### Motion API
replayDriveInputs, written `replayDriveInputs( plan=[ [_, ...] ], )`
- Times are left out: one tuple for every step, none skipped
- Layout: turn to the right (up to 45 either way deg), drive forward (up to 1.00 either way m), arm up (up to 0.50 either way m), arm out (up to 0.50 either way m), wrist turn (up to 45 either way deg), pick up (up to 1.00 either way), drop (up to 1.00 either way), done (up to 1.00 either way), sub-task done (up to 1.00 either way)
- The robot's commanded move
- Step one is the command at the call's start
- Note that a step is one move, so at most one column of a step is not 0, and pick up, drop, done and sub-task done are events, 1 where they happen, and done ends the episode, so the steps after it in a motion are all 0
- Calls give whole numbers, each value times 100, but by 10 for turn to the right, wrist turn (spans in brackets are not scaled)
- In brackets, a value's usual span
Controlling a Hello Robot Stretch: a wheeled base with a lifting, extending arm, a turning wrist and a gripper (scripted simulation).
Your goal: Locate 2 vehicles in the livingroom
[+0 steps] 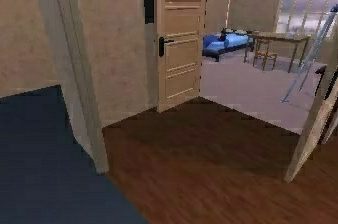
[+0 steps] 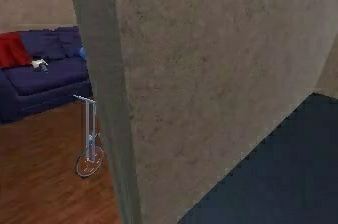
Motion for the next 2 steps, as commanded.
replayDriveInputs(
  plan=[
    [0,45,0,0,0,0,0,0,0],
    [450,0,0,0,0,0,0,0,0]
  ],
)
